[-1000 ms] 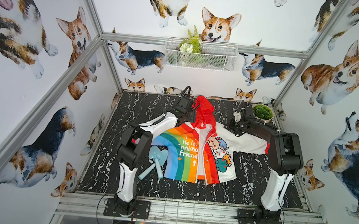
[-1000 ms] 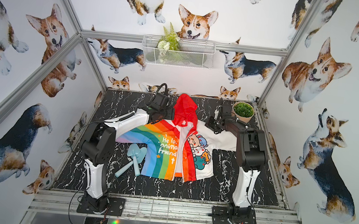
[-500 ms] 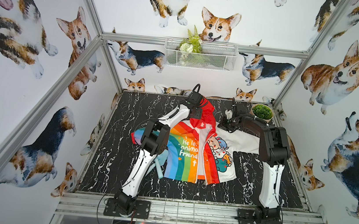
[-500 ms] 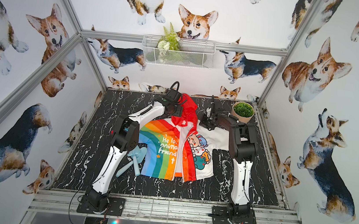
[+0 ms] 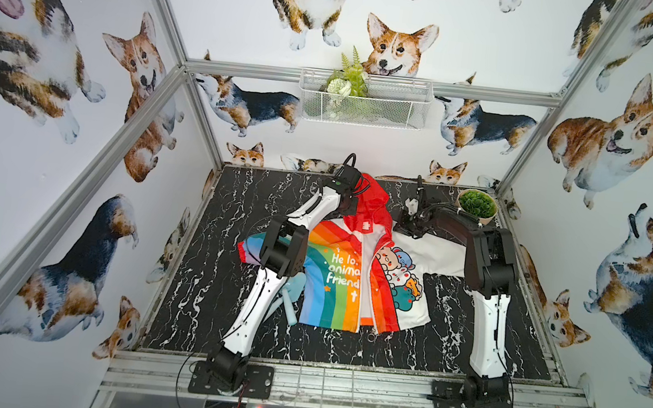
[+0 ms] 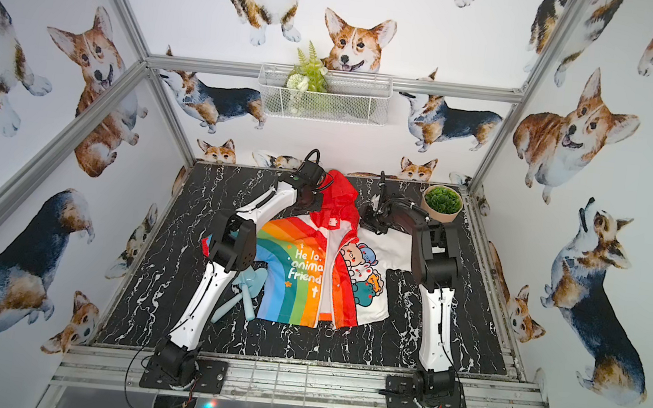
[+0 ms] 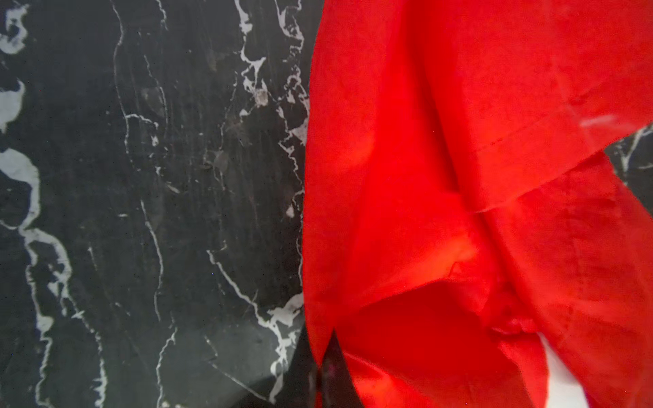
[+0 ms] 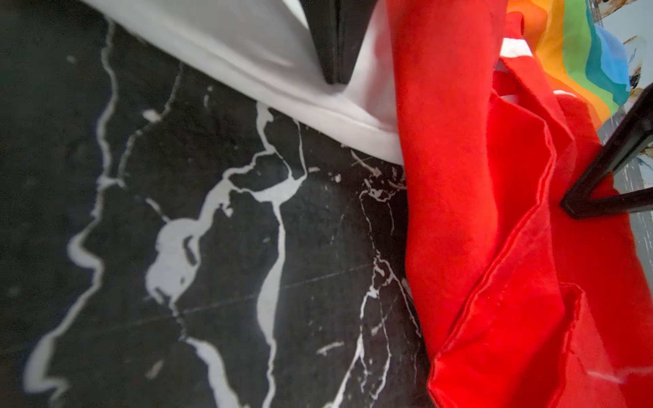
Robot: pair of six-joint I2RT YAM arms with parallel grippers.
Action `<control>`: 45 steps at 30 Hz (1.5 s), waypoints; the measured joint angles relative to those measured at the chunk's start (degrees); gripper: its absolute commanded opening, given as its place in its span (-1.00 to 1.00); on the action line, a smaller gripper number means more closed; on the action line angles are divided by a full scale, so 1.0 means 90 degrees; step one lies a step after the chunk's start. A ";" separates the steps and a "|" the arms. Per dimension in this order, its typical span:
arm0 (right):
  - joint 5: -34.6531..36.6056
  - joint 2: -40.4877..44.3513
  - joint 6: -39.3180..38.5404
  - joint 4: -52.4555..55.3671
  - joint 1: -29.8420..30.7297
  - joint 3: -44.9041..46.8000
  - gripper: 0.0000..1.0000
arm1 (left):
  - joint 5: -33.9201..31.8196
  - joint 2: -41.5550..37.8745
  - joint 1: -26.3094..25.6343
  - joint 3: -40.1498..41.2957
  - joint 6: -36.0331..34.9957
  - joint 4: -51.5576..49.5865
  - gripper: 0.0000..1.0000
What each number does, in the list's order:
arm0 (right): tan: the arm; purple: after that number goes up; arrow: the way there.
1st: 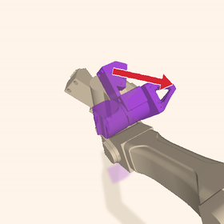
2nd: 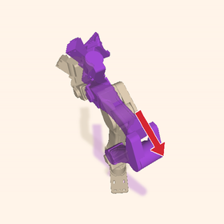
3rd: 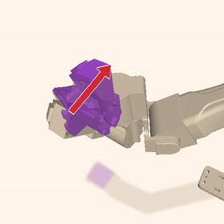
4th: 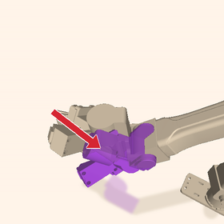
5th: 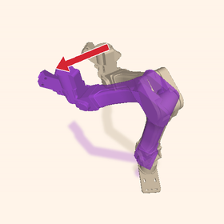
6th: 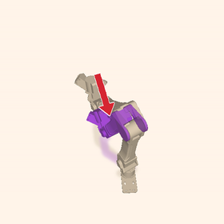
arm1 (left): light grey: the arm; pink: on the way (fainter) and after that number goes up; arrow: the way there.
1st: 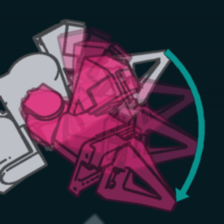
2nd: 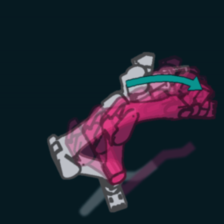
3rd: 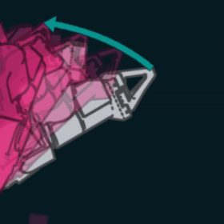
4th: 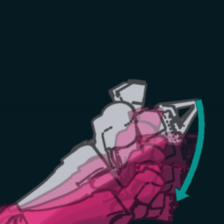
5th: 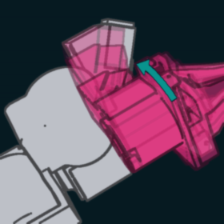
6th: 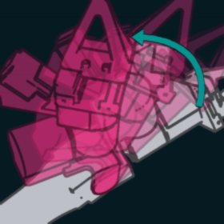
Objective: Unzip the jacket
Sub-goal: Smooth out the jacket at the center of the board.
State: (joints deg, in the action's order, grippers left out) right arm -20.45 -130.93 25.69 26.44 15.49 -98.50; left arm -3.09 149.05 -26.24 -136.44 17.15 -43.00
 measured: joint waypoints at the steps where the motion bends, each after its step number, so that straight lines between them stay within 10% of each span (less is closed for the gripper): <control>1: 0.0041 -0.0012 0.0000 0.0015 0.0000 -0.0027 -1.00 | 0.0102 -0.0029 0.0036 0.0053 0.0000 0.0032 -1.00; 8: 0.0240 -0.0049 0.0007 0.0049 -0.0044 -0.0087 -1.00 | 0.0877 -0.0602 0.0359 0.0872 0.0073 0.0571 -1.00; 14: 0.0257 -0.0049 0.0024 0.0041 -0.0068 -0.0087 -1.00 | 0.1302 -0.0675 0.0646 0.1311 0.0245 0.0884 0.27; 22: 0.0299 0.0435 0.0024 -0.0109 -0.0117 0.0529 -1.00 | 0.1511 -0.1440 0.0663 0.1727 0.0282 0.1039 0.82; 34: 0.0913 0.1826 0.0153 -0.0194 -0.0070 0.1887 -1.00 | 0.1141 -0.3922 0.0274 0.4850 0.0311 0.2171 0.09; 45: 0.1064 0.2040 0.0221 0.0041 0.0148 0.2431 -1.00 | 0.0653 -0.4289 0.0092 0.6676 0.0622 0.2956 -0.30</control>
State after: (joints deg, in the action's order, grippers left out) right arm -10.87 -112.57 27.68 26.81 16.82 -76.62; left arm 2.79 110.45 -25.41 -76.36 22.74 -16.40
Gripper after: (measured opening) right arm 0.049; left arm 0.355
